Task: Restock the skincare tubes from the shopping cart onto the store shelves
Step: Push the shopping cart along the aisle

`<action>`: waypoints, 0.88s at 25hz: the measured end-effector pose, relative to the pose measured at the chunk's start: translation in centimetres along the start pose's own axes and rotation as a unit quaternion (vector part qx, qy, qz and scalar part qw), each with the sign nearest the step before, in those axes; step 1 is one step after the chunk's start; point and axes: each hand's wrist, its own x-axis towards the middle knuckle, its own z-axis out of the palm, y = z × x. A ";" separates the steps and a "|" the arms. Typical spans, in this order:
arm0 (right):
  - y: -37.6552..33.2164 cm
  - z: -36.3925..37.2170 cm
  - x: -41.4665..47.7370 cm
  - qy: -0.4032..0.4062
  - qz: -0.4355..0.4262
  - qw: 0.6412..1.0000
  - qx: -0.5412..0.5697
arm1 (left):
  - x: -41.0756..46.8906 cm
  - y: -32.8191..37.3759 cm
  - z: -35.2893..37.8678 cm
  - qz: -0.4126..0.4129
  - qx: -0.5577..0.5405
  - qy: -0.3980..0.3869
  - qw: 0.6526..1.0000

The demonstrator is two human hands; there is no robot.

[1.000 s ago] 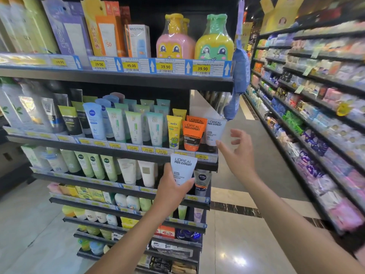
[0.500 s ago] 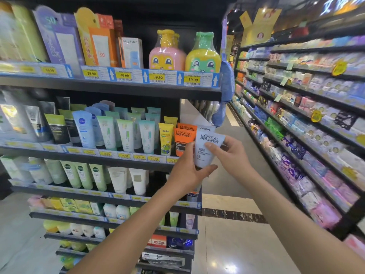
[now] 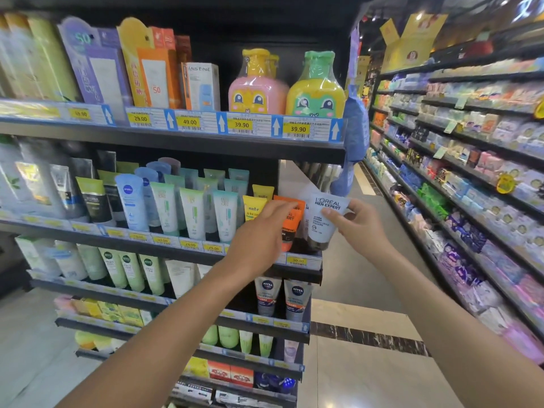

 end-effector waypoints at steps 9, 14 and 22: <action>3.2 1.4 -0.2 -0.023 0.014 0.999 -0.028 | 5.5 -0.5 0.5 0.009 0.118 -0.068 0.991; 3.6 1.4 0.4 -0.036 0.022 0.999 -0.031 | 7.2 -0.6 0.6 -0.036 0.092 -0.087 0.991; 2.2 1.1 -0.3 -0.047 0.039 0.997 -0.039 | 7.1 -0.5 0.7 -0.044 0.077 -0.099 0.991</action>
